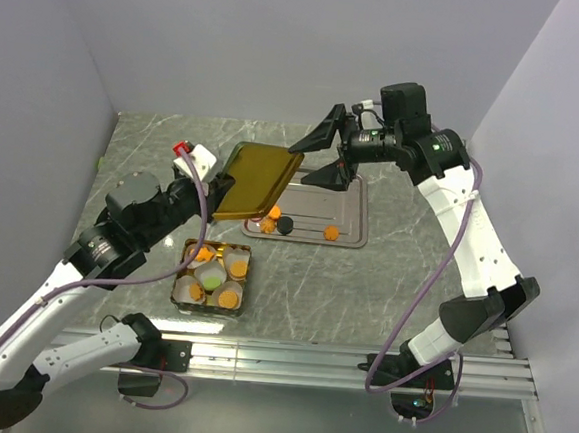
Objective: Pack the cookies
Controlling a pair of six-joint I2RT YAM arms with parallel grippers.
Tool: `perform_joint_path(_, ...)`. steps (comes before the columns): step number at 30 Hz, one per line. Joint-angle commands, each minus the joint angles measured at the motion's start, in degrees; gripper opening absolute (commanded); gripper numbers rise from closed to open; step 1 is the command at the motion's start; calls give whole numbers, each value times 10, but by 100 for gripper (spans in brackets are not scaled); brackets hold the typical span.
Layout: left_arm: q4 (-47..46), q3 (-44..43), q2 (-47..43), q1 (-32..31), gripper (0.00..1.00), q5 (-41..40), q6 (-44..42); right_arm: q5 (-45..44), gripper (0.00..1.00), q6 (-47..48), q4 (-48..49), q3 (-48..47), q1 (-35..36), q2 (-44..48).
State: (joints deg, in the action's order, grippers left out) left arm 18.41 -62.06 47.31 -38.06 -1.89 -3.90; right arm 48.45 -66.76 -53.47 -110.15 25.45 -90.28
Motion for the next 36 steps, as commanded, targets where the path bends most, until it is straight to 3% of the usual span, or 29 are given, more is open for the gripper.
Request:
perform_joint_path(1, 8, -45, 8, -35, 0, -52, -38, 49, 78, -60, 93, 11, -1, 8)
perform_joint_path(11, 41, -88, 60, -220, 0, -227, -92, 42, 81, -67, 75, -10, 9, -16)
perform_joint_path(21, 19, -123, 98, -315, 0, -413, -190, 54, 78, -47, 77, 56, 40, 4)
perform_joint_path(24, 17, -133, 103, -327, 0, -428, -214, 54, 64, -41, 78, 65, 47, 5)
perform_joint_path(25, 15, -135, 103, -328, 0, -429, -214, 53, 53, -41, 79, 67, 49, 5)
perform_joint_path(31, 70, -164, 108, -328, 0, -420, -183, 51, 14, -53, 108, 71, 49, 5)
perform_joint_path(34, 103, -170, 108, -328, 1, -418, -163, 45, 0, -58, 119, 73, 48, 4)
perform_joint_path(36, 114, -166, 104, -328, 5, -417, -155, 41, 0, -60, 129, 76, 48, 3)
